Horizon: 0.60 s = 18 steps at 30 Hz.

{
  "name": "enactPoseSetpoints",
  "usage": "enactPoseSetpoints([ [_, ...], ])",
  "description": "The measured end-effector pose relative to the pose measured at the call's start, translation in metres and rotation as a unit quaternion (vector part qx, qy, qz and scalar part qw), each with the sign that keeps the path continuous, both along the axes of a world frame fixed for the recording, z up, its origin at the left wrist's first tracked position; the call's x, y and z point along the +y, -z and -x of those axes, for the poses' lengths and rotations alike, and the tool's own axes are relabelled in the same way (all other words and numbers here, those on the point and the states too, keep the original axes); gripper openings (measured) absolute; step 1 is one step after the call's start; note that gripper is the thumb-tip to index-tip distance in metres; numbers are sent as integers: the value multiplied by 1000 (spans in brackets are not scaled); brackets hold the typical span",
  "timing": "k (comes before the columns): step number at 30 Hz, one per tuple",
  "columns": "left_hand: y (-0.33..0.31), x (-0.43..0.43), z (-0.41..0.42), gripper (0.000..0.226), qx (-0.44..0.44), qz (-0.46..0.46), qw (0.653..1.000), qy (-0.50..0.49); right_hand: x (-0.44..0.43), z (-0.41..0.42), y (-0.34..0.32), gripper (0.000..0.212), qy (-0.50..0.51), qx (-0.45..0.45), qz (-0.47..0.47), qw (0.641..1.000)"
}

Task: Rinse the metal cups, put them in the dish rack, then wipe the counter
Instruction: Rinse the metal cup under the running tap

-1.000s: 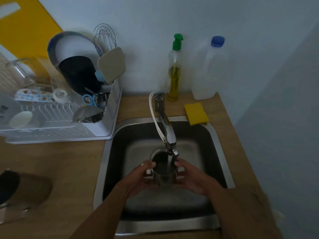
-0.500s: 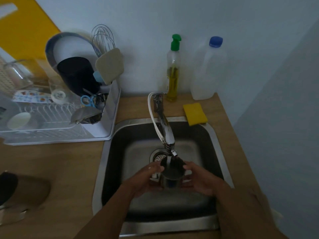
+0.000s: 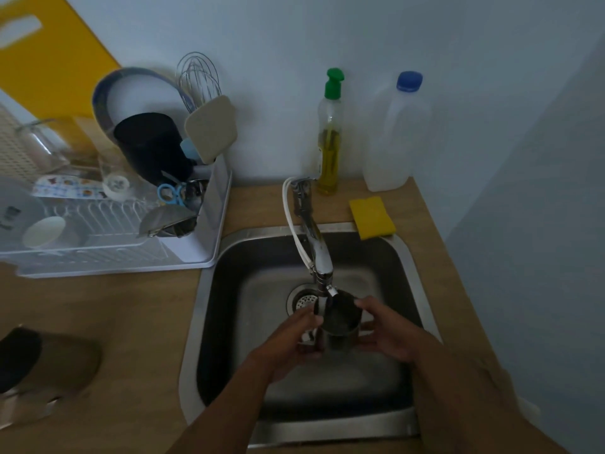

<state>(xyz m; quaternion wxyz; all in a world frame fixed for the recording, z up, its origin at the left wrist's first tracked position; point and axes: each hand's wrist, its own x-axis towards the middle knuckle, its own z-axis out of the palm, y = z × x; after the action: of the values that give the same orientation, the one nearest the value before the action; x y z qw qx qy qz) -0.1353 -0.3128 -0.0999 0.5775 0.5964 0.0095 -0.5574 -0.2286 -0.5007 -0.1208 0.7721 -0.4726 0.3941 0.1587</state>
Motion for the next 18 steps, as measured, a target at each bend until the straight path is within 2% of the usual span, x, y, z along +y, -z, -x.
enactPoseSetpoints([
  [2, -6, 1, -5, 47, -7, 2, 999, -46, 10, -12, -3, 55, 27, -19, 6, 999],
  [5, -7, 22, -20, 23, 25, -5, 997, -79, 36, -16, -3, 25, 20, -47, -22, 998],
  [7, -6, 28, -18, 27, 29, -14, 999, -44, 35, -4, -2, 28, -4, -41, -33, 999],
  [9, -5, 20, -7, 34, 12, -13, 1000, 8, 19, 7, 2, 46, -18, -24, -31, 999],
  [11, -3, 7, 4, 37, -7, -3, 1000, 16, 7, 6, 5, 63, 1, 3, -9, 1000],
  [12, -6, 4, 5, 38, -10, 2, 1000, -4, 7, 0, 5, 62, 16, 5, 1, 1000],
  [15, -7, 10, -8, 33, 9, 3, 997, -82, 26, -16, 1, 38, 38, -34, 3, 999],
  [18, -3, 22, -14, 22, 21, -9, 998, -54, 33, -9, -2, 32, 8, -25, -19, 999],
])
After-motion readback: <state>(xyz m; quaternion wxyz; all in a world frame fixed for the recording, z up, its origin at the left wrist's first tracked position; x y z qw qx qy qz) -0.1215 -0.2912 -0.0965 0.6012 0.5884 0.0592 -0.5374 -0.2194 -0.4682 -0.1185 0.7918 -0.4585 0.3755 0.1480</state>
